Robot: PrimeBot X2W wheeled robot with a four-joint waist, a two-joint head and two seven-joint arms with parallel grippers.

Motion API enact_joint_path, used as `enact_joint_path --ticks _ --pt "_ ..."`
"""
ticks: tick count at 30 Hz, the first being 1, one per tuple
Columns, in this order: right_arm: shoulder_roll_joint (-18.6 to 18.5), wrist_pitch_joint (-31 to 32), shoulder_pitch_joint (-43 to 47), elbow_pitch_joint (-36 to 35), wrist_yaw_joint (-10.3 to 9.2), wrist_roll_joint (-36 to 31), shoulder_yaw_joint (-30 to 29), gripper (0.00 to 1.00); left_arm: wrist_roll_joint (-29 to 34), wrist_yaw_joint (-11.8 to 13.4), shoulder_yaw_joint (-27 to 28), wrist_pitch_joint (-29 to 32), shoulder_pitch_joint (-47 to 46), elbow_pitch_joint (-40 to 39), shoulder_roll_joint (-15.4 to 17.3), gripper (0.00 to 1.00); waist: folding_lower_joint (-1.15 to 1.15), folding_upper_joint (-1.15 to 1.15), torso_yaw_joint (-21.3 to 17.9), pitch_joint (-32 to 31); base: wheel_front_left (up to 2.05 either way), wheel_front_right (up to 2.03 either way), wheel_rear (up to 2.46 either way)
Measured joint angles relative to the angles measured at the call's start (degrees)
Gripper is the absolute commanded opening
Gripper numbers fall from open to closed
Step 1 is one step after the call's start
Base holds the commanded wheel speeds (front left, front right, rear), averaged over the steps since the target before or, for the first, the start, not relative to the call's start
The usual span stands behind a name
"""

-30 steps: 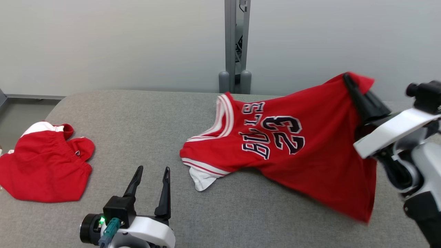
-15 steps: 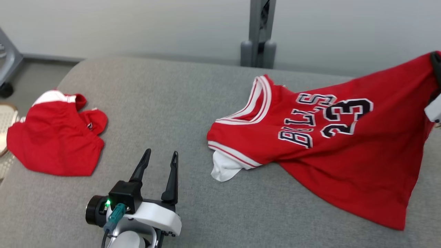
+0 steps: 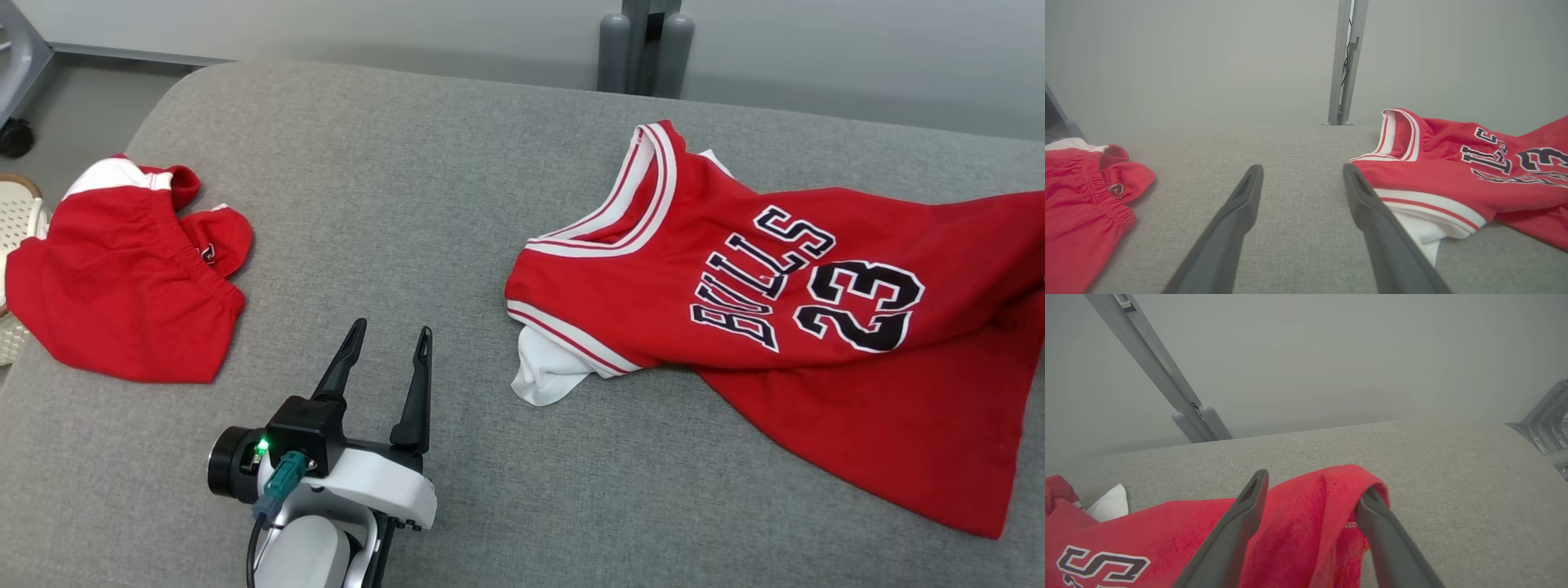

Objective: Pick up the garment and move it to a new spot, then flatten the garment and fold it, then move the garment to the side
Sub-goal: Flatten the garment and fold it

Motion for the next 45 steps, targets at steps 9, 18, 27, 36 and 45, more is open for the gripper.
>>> enact_joint_path --ticks 9,18,27,36,45 --pt "-3.7 2.0 -2.6 5.8 0.00 -5.5 -3.3 1.00 0.0 0.0 0.0 0.0 -0.4 0.6 0.0 1.00 0.00 0.00 -1.6 -1.4 0.00 0.00 0.00" --pt "-0.1 -5.4 -2.6 5.3 0.00 -9.0 -4.3 1.00 -0.2 0.1 0.8 0.0 0.8 0.6 0.0 1.00 0.00 0.00 -4.7 -4.8 0.00 0.00 0.00" --pt "6.2 -14.2 8.9 -7.4 0.00 -2.0 -1.4 1.00 -0.5 0.3 2.1 0.0 3.1 0.2 0.0 1.00 0.00 0.00 -9.7 -8.2 0.00 0.00 0.00" --pt "9.7 -15.1 30.0 -27.9 0.00 -0.5 -3.6 1.00 -0.1 0.3 3.0 0.0 4.3 -0.3 0.0 1.00 0.00 0.00 -13.3 -9.2 0.00 0.00 0.00" --pt "14.0 -15.1 36.9 -32.7 0.00 -3.5 -5.3 1.00 0.7 -0.1 3.7 0.0 4.6 1.8 0.0 1.00 0.00 0.00 -14.1 -8.9 0.00 0.00 0.00"
